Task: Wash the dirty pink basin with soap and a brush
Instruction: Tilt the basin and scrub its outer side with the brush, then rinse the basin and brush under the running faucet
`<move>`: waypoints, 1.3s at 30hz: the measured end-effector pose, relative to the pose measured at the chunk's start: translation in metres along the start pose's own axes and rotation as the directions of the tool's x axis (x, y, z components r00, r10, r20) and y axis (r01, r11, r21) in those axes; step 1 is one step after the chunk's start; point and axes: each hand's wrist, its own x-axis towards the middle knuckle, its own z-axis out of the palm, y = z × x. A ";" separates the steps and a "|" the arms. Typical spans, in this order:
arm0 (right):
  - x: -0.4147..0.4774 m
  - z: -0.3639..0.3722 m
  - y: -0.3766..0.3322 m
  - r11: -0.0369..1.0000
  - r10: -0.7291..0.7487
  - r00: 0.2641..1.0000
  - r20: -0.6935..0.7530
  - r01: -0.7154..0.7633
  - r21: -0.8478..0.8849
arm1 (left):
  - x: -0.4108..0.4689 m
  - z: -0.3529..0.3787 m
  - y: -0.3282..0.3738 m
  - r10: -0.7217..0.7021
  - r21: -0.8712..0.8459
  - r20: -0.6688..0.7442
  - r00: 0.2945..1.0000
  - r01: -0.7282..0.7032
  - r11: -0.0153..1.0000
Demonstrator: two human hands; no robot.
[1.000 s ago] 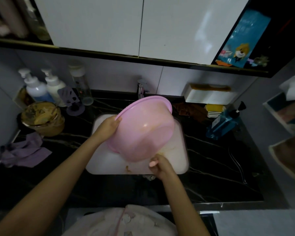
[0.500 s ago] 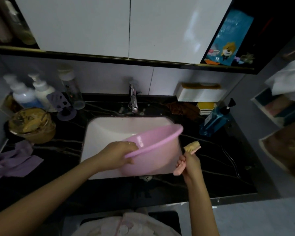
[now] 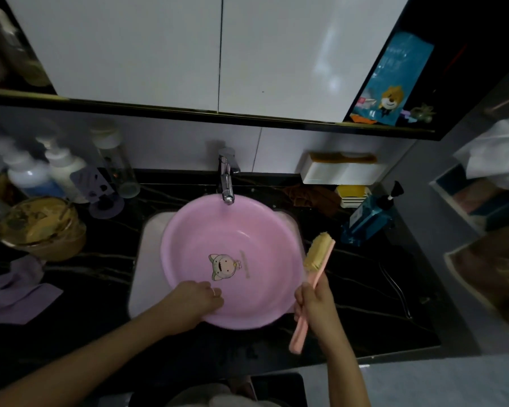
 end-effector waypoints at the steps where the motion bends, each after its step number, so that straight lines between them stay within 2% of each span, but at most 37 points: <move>1: 0.000 0.002 0.003 0.999 -0.013 1.000 0.015 0.014 -0.045 | 0.003 0.001 0.000 -0.017 -0.013 0.040 0.999 0.017 1.000; 3: 0.002 0.005 0.006 0.991 -0.046 0.998 0.045 0.051 -0.123 | 0.004 0.002 -0.004 -0.053 -0.091 0.069 0.996 0.059 0.994; 4: 0.003 0.007 0.007 0.986 -0.050 0.997 0.057 0.058 -0.153 | 0.004 0.000 -0.007 -0.103 -0.188 0.094 0.990 0.119 0.975; 6: 0.007 0.012 0.010 0.974 -0.031 0.997 0.075 0.047 -0.222 | 0.004 -0.016 -0.016 -0.167 -0.435 0.219 0.961 0.250 0.865; 8: 0.017 0.016 0.014 0.955 -0.020 0.997 0.081 0.043 -0.292 | 0.016 -0.036 -0.032 -0.332 -0.719 0.089 0.939 0.291 0.631; 10: 0.028 0.019 0.016 0.940 -0.019 0.997 0.074 0.043 -0.340 | 0.037 -0.058 -0.056 -0.540 -0.873 -0.027 0.841 0.244 0.423; 11: 0.032 0.020 0.015 0.933 -0.020 0.997 0.075 0.046 -0.358 | 0.051 -0.073 -0.069 -0.627 -0.926 -0.014 0.779 0.226 0.301; 12: 0.037 0.022 0.012 0.931 -0.014 0.997 0.071 0.039 -0.364 | 0.066 -0.086 -0.085 -0.690 -0.967 0.058 0.722 0.212 0.140; 14: 0.044 0.023 0.004 0.934 -0.014 0.998 0.058 0.033 -0.357 | 0.097 -0.107 -0.112 -0.716 -0.960 0.279 0.640 0.178 -0.214; 15: 0.046 0.024 0.000 0.936 -0.021 0.998 0.057 0.040 -0.351 | 0.110 -0.113 -0.122 -0.708 -0.930 0.352 0.612 0.148 -0.336; 16: 0.047 0.025 -0.004 0.935 -0.030 0.998 0.056 0.047 -0.350 | 0.120 -0.114 -0.130 -0.711 -0.911 0.386 0.588 0.120 -0.395; 20: 0.045 0.022 -0.013 0.938 -0.073 0.996 0.050 0.086 -0.336 | 0.145 -0.109 -0.142 -0.750 -0.882 0.384 0.539 -0.027 -0.470; 24: 0.040 0.021 -0.016 0.958 -0.062 0.998 0.030 0.068 -0.278 | 0.147 -0.106 -0.144 -0.760 -0.875 0.385 0.523 -0.055 -0.481; 28: 0.043 0.022 -0.013 0.957 -0.028 1.000 -0.003 0.026 -0.288 | 0.146 -0.109 -0.145 -0.763 -0.883 0.390 0.515 -0.026 -0.468; 32: 0.051 0.023 -0.002 0.934 -0.010 1.000 -0.029 -0.001 -0.357 | 0.148 -0.102 -0.149 -0.743 -0.880 0.391 0.544 -0.017 -0.475; 36: 0.056 0.026 0.004 0.918 0.021 0.999 -0.035 -0.034 -0.395 | 0.148 -0.098 -0.151 -0.740 -0.895 0.357 0.570 -0.019 -0.447; 39: 0.056 0.029 0.004 0.919 0.019 1.000 -0.023 -0.027 -0.394 | 0.149 -0.096 -0.151 -0.759 -0.920 0.325 0.564 0.002 -0.392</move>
